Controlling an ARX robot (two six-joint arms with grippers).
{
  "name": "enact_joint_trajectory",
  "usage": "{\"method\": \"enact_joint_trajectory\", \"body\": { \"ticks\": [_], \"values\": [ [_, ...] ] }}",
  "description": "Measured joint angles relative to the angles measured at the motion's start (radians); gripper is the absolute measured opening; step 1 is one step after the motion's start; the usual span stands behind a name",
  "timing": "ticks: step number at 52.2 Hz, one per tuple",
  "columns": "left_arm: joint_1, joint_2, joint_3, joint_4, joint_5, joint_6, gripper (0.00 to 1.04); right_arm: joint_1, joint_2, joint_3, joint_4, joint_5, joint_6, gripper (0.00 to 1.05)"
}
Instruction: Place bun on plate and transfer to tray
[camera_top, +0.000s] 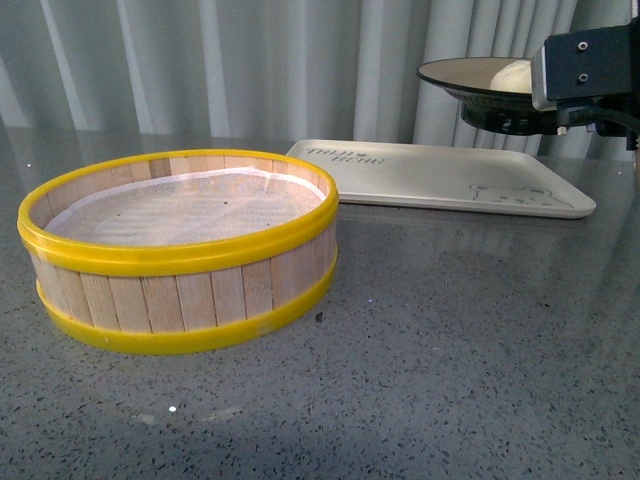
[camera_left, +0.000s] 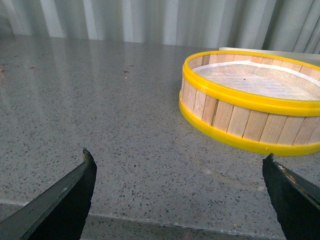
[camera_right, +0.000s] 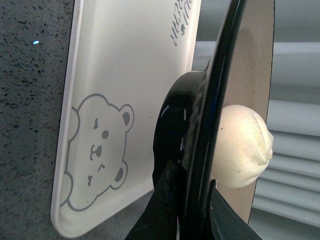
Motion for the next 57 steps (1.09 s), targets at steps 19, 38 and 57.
{"method": "enact_joint_trajectory", "body": {
  "ticks": [19, 38, 57],
  "values": [
    [0.0, 0.0, 0.0, 0.0, 0.0, 0.0, 0.98, 0.004, 0.221, 0.271, -0.115, -0.015, -0.063, 0.03],
    [0.0, 0.0, 0.0, 0.0, 0.0, 0.0, 0.98, 0.018, 0.32, 0.374, -0.163, -0.016, -0.055, 0.03],
    [0.0, 0.0, 0.0, 0.0, 0.0, 0.0, 0.98, 0.02, 0.339, 0.377, -0.159, -0.023, -0.039, 0.03]
  ]
}}
